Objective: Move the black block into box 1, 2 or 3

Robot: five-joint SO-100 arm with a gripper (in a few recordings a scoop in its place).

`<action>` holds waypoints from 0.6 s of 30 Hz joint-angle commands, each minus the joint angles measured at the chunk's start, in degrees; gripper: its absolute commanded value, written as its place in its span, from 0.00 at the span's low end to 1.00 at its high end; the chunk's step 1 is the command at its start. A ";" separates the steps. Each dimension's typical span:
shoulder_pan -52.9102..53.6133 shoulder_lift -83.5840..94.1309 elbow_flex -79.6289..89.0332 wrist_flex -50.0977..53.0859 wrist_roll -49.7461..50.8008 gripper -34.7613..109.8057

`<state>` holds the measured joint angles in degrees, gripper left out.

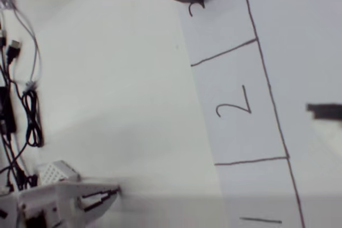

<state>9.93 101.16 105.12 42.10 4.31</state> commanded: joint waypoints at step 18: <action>-4.66 46.67 42.63 -4.22 -0.53 0.40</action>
<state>5.54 141.06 144.05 38.94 3.52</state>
